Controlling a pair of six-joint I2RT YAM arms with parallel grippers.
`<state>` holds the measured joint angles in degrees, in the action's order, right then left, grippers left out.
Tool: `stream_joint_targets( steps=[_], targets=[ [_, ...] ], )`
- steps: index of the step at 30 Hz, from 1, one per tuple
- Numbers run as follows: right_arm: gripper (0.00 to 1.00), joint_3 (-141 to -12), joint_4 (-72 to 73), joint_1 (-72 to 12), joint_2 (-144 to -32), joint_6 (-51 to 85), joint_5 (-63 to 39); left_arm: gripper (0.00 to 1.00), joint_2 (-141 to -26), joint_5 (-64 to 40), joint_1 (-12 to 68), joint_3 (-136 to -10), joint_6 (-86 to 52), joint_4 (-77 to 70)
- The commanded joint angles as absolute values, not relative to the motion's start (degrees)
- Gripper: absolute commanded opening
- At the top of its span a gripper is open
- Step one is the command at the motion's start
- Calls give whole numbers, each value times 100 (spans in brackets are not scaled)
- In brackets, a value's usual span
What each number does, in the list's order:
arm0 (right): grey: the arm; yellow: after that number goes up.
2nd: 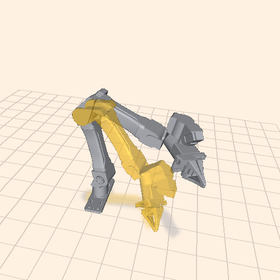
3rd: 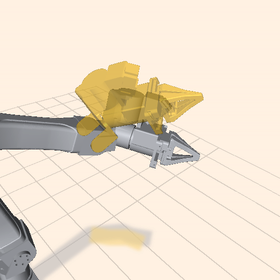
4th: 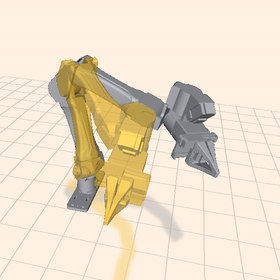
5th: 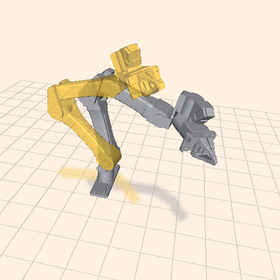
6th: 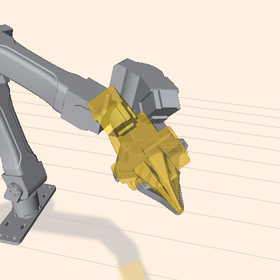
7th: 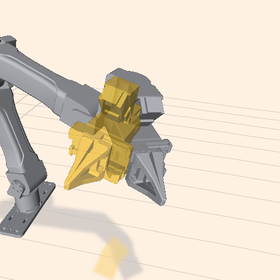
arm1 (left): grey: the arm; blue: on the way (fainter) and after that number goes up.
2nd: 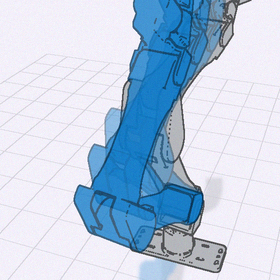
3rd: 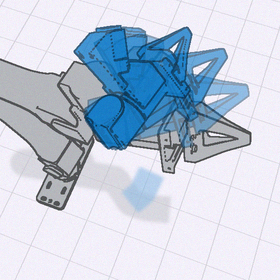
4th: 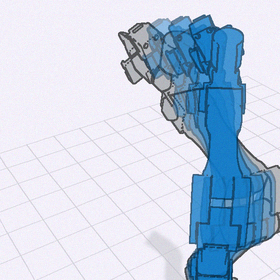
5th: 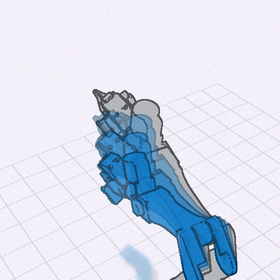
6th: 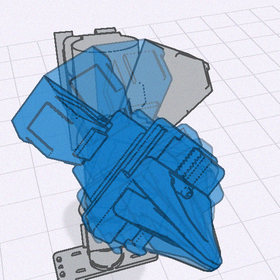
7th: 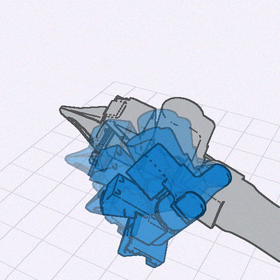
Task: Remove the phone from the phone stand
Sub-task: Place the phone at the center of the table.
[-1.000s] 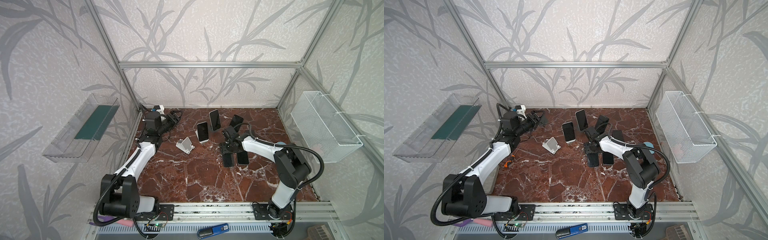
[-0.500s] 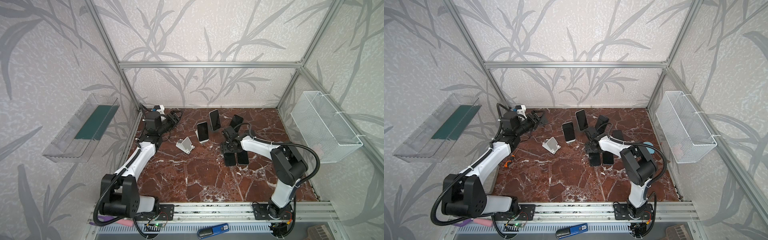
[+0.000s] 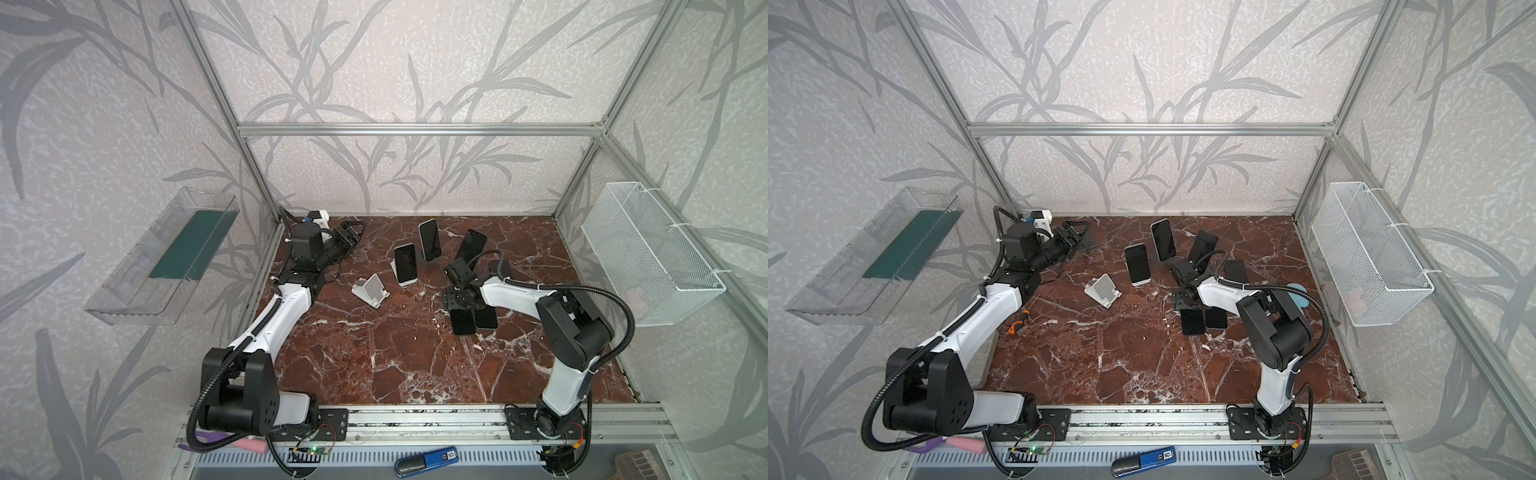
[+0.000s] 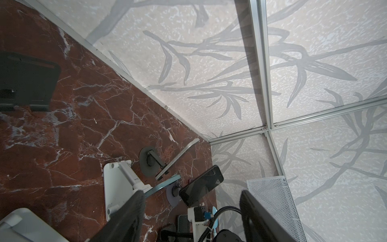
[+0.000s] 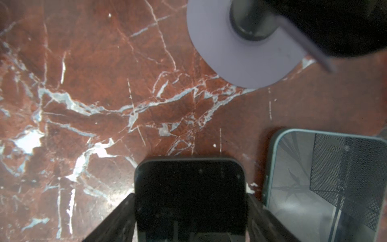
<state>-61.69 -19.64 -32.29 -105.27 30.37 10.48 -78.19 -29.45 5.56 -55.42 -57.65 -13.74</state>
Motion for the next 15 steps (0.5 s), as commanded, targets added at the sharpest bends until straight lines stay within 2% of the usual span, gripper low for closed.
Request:
stream_joint_targets(
  steps=[1, 15],
  targets=[
    [79, -6056, -1940, -3217, -10584, 3207, 1142, 72, -7674, -2958, 564, -5739, -5779, -1476],
    [78, -6191, -1897, -3221, -10670, 3203, 1498, 72, -7670, -2971, 555, -5737, -5794, -1494]
  ],
)
